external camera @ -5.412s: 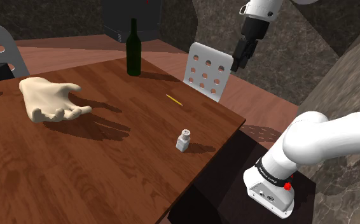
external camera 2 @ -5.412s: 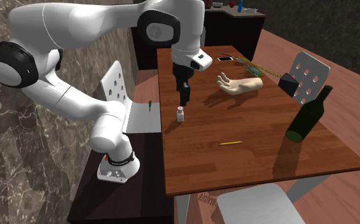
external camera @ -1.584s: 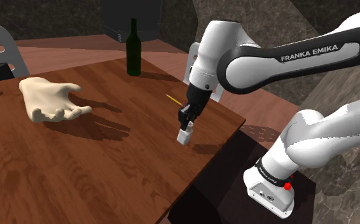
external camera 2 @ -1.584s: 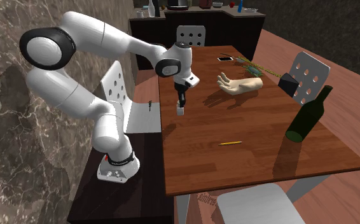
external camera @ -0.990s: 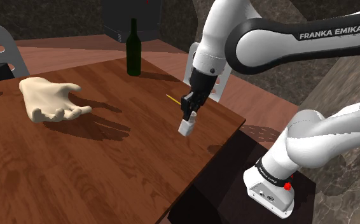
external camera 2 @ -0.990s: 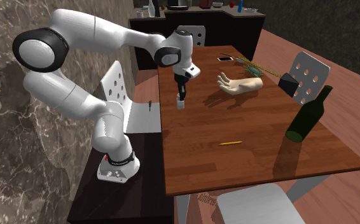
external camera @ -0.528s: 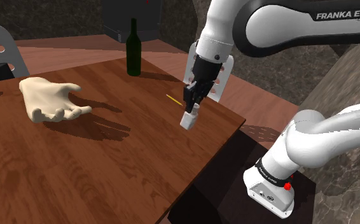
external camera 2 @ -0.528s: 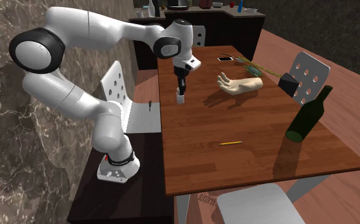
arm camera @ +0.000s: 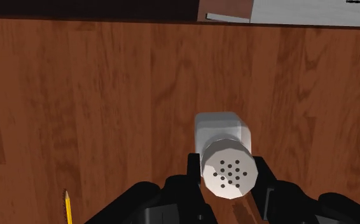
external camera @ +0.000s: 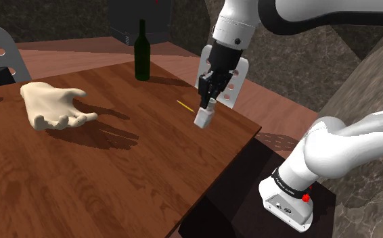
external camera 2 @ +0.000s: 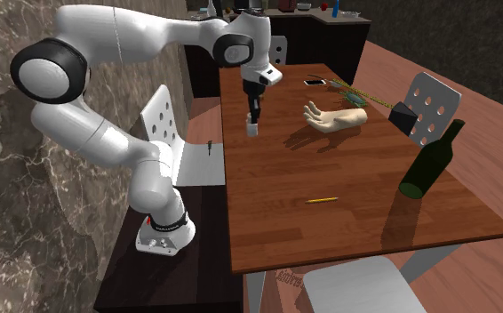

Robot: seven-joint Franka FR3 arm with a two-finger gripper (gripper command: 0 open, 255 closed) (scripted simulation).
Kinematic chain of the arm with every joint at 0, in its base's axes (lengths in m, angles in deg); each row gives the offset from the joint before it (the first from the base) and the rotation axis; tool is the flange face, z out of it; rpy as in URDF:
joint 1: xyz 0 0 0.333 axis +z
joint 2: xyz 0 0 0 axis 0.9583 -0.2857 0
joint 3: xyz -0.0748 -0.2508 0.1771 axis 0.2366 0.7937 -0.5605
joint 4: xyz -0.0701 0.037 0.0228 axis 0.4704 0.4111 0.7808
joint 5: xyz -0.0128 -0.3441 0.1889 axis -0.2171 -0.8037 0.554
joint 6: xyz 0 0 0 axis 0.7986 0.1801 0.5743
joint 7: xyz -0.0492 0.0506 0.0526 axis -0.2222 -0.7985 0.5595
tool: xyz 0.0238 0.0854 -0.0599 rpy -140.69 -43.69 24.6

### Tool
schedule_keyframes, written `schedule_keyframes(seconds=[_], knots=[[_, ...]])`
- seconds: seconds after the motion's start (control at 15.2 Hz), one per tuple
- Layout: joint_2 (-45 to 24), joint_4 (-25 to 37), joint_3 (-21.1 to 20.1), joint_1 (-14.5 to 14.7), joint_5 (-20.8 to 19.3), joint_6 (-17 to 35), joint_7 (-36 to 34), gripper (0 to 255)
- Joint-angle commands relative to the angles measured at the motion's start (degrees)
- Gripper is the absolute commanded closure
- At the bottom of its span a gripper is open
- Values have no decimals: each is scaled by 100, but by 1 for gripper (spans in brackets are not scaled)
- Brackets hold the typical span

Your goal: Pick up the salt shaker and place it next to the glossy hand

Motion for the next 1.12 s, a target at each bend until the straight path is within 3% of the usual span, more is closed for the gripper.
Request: schedule_keyframes(seconds=[0.0, 0.26, 0.66, 1.06], knots=[[-3, 155, 24, -9, -25, -153, -23, 255], [-23, 455, 69, -28, -70, -432, -62, 255], [-1464, 1619, -389, -226, -360, -98, -476, 255], [-2998, 3055, -807, -289, -976, -36, -1057, 255]])
